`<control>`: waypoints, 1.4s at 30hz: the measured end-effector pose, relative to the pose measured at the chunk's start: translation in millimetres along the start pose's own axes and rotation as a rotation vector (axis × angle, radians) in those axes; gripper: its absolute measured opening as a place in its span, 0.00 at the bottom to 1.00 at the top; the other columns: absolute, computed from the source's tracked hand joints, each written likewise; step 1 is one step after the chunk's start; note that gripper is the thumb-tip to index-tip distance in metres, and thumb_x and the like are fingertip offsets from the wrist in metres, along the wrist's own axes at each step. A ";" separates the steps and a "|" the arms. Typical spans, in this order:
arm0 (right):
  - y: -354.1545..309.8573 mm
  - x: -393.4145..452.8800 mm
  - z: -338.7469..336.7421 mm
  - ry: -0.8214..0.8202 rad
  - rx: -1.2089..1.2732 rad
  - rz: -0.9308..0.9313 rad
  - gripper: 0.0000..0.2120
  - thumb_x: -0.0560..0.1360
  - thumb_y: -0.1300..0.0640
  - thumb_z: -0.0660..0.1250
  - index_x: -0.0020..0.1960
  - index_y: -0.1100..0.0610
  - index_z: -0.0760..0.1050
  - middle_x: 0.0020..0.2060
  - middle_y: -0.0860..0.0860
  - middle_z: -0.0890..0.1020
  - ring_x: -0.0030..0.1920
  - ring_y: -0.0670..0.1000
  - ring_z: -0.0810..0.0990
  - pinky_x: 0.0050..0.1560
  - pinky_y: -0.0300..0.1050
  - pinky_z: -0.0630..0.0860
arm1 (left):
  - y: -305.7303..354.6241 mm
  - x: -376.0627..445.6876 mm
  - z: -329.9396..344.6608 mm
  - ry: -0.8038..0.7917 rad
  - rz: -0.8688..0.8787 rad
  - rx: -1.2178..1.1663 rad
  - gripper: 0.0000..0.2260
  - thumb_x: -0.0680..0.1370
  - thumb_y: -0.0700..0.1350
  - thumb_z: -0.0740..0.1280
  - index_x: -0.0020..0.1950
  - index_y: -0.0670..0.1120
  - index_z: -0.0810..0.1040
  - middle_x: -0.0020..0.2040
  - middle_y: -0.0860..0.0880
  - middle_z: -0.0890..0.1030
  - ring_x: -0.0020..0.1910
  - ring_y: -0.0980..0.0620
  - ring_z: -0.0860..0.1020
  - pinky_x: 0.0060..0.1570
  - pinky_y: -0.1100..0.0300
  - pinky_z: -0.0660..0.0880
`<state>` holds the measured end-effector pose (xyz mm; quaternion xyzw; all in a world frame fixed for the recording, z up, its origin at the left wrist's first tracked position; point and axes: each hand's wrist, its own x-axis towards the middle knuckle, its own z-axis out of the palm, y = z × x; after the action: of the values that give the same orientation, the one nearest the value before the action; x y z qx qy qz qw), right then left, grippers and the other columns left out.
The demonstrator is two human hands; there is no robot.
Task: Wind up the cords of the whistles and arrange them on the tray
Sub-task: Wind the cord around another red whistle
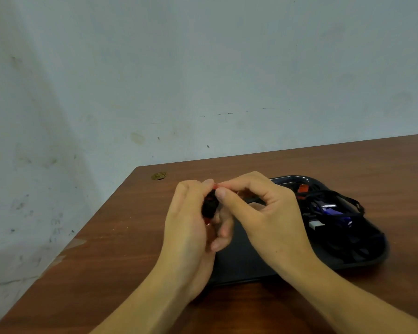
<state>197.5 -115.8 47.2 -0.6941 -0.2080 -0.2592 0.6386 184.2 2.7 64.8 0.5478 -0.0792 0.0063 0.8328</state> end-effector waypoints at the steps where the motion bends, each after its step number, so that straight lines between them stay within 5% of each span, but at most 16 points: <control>1: -1.5 -0.7 1.6 0.003 -0.028 -0.019 0.04 0.74 0.54 0.72 0.47 0.51 0.84 0.40 0.45 0.83 0.41 0.48 0.84 0.43 0.40 0.81 | -2.1 -1.0 0.9 0.016 -0.007 0.042 0.12 0.80 0.50 0.61 0.45 0.41 0.71 0.28 0.46 0.65 0.23 0.51 0.61 0.24 0.56 0.52; 8: -5.5 -1.9 -0.9 -0.160 -0.107 -0.135 0.08 0.71 0.49 0.70 0.50 0.48 0.80 0.44 0.43 0.79 0.48 0.50 0.80 0.37 0.38 0.77 | 4.4 -10.0 4.7 0.085 -0.081 -0.073 0.20 0.79 0.49 0.59 0.29 0.46 0.76 0.29 0.48 0.63 0.23 0.54 0.57 0.25 0.60 0.48; 13: -5.5 2.5 -8.3 -0.246 -0.126 -0.161 0.04 0.73 0.49 0.69 0.47 0.46 0.76 0.43 0.42 0.77 0.45 0.48 0.79 0.39 0.36 0.74 | 5.4 -13.9 3.3 -0.033 -0.164 -0.035 0.15 0.75 0.52 0.60 0.31 0.46 0.67 0.27 0.50 0.59 0.21 0.55 0.54 0.21 0.64 0.49; 19: -9.6 6.5 -14.6 -0.337 -0.070 -0.152 0.07 0.76 0.58 0.69 0.46 0.47 0.73 0.43 0.41 0.77 0.44 0.46 0.79 0.45 0.52 0.77 | 11.8 -19.2 4.5 -0.097 -0.251 -0.085 0.12 0.66 0.55 0.64 0.35 0.47 0.68 0.26 0.51 0.59 0.21 0.56 0.53 0.20 0.67 0.50; 23: -12.2 10.2 -18.9 -0.382 -0.044 -0.126 0.07 0.76 0.59 0.69 0.45 0.48 0.73 0.41 0.41 0.77 0.42 0.44 0.79 0.45 0.57 0.77 | 11.4 -20.0 3.7 -0.142 -0.242 -0.124 0.13 0.71 0.55 0.63 0.46 0.47 0.70 0.28 0.50 0.59 0.21 0.57 0.52 0.20 0.68 0.50; 28: -15.2 9.8 -19.7 -0.339 0.118 0.018 0.05 0.75 0.55 0.71 0.44 0.54 0.75 0.40 0.44 0.81 0.36 0.47 0.85 0.43 0.69 0.76 | 9.6 -15.5 1.1 -0.233 -0.150 -0.165 0.13 0.78 0.52 0.56 0.41 0.45 0.72 0.32 0.48 0.59 0.23 0.55 0.52 0.19 0.68 0.55; 33: -10.6 8.8 -16.9 -0.327 0.080 0.029 0.08 0.75 0.50 0.73 0.44 0.52 0.75 0.43 0.46 0.81 0.42 0.51 0.85 0.45 0.50 0.82 | 8.9 -13.0 -2.7 -0.251 -0.063 -0.167 0.08 0.75 0.49 0.59 0.40 0.47 0.66 0.31 0.48 0.60 0.22 0.55 0.53 0.20 0.68 0.56; 36: -7.1 7.5 -15.9 -0.293 -0.113 -0.125 0.08 0.76 0.47 0.67 0.45 0.51 0.74 0.46 0.46 0.78 0.50 0.52 0.80 0.51 0.50 0.79 | 8.2 -13.9 -4.7 -0.256 0.002 -0.136 0.06 0.75 0.48 0.58 0.39 0.49 0.68 0.31 0.47 0.60 0.22 0.55 0.55 0.20 0.68 0.57; 42: -14.1 6.7 -16.6 -0.261 0.062 -0.121 0.07 0.76 0.54 0.71 0.46 0.57 0.76 0.42 0.47 0.81 0.39 0.48 0.85 0.45 0.38 0.79 | 5.9 -11.2 -5.4 -0.263 0.063 -0.070 0.03 0.74 0.44 0.58 0.45 0.53 0.65 0.31 0.47 0.63 0.21 0.55 0.57 0.22 0.69 0.60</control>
<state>192.4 -131.1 63.2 -0.6880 -0.3385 -0.1983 0.6106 173.3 10.8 66.5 0.5118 -0.2050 -0.0422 0.8333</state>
